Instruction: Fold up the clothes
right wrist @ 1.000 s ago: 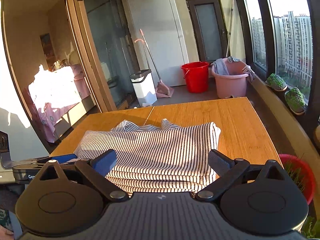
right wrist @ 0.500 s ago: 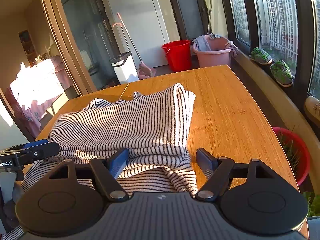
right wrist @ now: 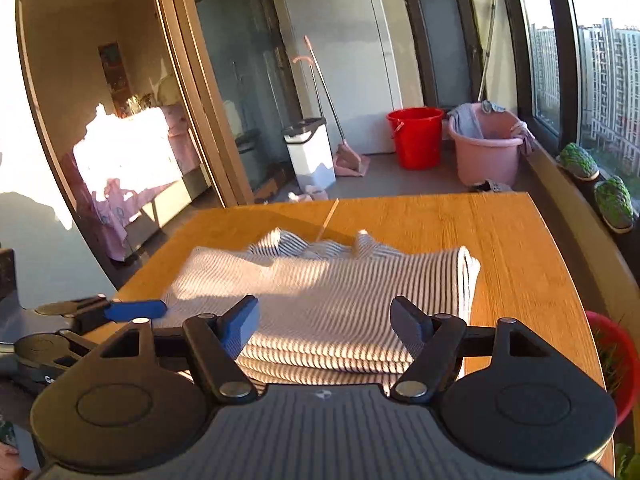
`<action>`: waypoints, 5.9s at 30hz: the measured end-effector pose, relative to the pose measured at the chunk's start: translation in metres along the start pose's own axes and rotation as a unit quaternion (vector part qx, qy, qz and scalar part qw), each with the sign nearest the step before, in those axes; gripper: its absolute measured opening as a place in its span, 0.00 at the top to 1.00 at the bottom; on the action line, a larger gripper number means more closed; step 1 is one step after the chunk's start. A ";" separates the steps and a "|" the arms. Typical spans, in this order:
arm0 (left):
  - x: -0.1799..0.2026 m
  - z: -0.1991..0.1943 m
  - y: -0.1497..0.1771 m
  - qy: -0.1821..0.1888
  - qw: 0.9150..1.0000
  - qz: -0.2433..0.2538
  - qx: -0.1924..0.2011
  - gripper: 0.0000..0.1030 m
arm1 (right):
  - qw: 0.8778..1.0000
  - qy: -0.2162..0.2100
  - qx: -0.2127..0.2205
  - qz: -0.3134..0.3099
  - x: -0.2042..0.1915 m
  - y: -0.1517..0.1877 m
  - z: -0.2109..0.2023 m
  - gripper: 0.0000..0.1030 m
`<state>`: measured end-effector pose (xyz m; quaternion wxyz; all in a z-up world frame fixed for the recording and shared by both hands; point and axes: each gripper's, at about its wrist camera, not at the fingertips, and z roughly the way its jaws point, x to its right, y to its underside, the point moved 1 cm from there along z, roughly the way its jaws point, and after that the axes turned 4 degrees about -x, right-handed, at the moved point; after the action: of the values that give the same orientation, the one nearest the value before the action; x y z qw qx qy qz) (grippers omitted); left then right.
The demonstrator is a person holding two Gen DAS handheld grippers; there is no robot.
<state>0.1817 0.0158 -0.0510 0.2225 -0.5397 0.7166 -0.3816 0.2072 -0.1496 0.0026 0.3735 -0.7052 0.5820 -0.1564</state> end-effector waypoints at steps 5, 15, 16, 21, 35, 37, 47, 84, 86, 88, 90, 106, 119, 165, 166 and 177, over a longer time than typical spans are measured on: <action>-0.004 0.002 0.000 -0.011 1.000 -0.011 -0.008 0.00 | 1.000 -0.010 0.010 -0.007 0.007 0.005 0.000 0.34; -0.008 -0.001 -0.001 -0.006 1.000 -0.023 -0.003 0.00 | 0.997 -0.003 0.033 -0.064 -0.008 -0.083 0.019 0.58; -0.009 -0.001 0.000 -0.005 1.000 -0.023 -0.003 0.00 | 0.998 -0.001 0.028 -0.055 -0.006 -0.092 0.029 0.58; -0.012 -0.003 0.001 0.002 0.999 -0.033 0.003 0.00 | 0.999 0.029 -0.037 -0.025 0.007 -0.108 0.095 0.52; -0.053 -0.041 -0.010 0.069 0.988 -0.133 0.047 0.00 | 0.994 -0.046 0.033 -0.094 -0.032 -0.081 -0.007 0.91; -0.061 -0.064 -0.015 0.068 0.984 -0.146 0.071 0.00 | 0.989 -0.085 0.049 -0.110 -0.038 -0.063 -0.051 0.91; -0.040 -0.114 -0.033 0.072 0.988 -0.116 0.073 0.00 | 0.980 -0.108 -0.058 -0.155 -0.044 0.091 -0.108 0.91; -0.042 -0.098 0.068 0.148 0.955 -0.192 -0.169 0.33 | 0.995 -0.075 -0.051 0.041 0.052 0.109 -0.123 0.66; -0.040 -0.112 0.059 0.149 0.963 -0.171 -0.147 0.24 | 0.996 -0.069 -0.050 0.034 0.050 0.106 -0.130 0.65; -0.041 -0.125 0.045 0.160 0.968 -0.161 -0.112 0.08 | 0.997 -0.065 -0.029 0.031 0.051 0.100 -0.140 0.60; -0.040 -0.129 0.031 0.165 0.968 -0.170 -0.085 0.05 | 0.997 -0.066 -0.008 0.033 0.052 0.094 -0.149 0.51; -0.076 -0.026 0.020 0.159 0.949 -0.240 -0.125 0.45 | 0.996 -0.062 -0.016 0.057 0.049 0.037 -0.031 0.57; -0.051 -0.100 0.006 0.169 0.966 -0.188 -0.059 0.60 | 0.993 -0.109 0.050 0.007 0.023 0.018 -0.111 0.79; 0.002 -0.033 0.024 0.128 0.988 -0.058 -0.062 0.00 | 0.995 -0.078 0.032 -0.054 -0.026 0.088 -0.069 0.06; 0.002 -0.033 0.024 0.127 0.988 -0.058 -0.061 0.00 | 0.995 -0.079 0.032 -0.055 -0.027 0.087 -0.069 0.04; 0.010 -0.043 0.041 0.107 0.994 -0.014 -0.032 0.00 | 0.994 -0.092 0.037 -0.044 -0.023 0.083 -0.066 0.00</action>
<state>0.1225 0.0246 -0.0563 0.1218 -0.5131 0.7403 -0.4169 0.0993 -0.1546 -0.0064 0.4439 -0.7274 0.5072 -0.1291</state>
